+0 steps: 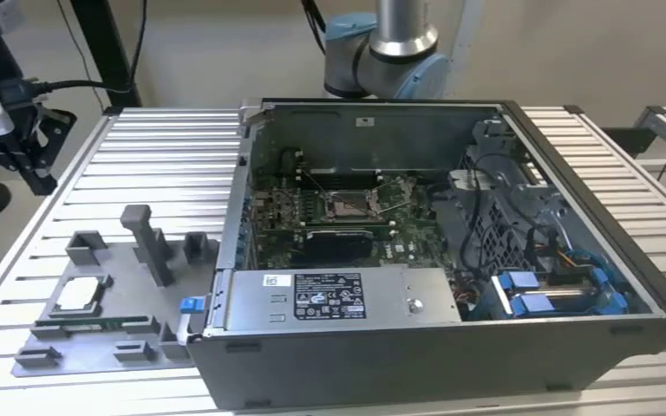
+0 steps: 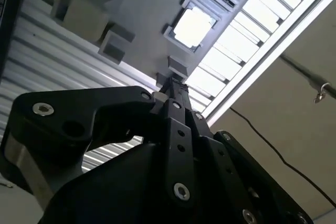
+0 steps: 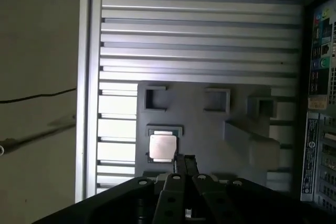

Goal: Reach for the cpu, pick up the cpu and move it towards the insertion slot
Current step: 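Reach for the cpu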

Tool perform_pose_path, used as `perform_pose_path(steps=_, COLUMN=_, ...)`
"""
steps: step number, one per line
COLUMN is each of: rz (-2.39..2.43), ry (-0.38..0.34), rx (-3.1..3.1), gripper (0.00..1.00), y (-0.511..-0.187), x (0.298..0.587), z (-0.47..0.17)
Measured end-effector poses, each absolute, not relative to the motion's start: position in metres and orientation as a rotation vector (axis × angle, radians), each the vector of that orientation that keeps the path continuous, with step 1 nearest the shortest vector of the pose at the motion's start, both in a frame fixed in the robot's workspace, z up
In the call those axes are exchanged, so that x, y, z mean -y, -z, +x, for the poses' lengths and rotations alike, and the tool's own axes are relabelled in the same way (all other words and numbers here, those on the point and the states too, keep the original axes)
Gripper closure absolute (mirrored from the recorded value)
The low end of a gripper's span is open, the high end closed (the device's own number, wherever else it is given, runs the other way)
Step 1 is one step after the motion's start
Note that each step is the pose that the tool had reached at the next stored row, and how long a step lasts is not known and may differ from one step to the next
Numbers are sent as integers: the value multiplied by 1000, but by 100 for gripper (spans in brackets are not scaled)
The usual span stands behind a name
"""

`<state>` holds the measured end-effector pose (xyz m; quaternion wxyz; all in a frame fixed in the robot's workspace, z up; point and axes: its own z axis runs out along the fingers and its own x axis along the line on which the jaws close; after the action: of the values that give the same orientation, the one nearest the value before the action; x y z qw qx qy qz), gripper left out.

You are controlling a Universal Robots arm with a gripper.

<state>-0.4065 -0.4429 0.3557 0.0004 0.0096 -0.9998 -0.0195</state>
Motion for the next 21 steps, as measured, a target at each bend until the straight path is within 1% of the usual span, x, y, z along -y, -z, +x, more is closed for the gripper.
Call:
perform_pose_path(steps=17, rz=46, ry=61, rx=3140, gripper=100, y=-355, x=447, z=-417)
perform_pose_path(steps=18, rz=48, ry=61, rx=3140, gripper=0, y=-355, x=447, z=-417)
perform_pose_path(steps=21, rz=52, ry=61, rx=3139, gripper=0, y=-355, x=447, z=-417)
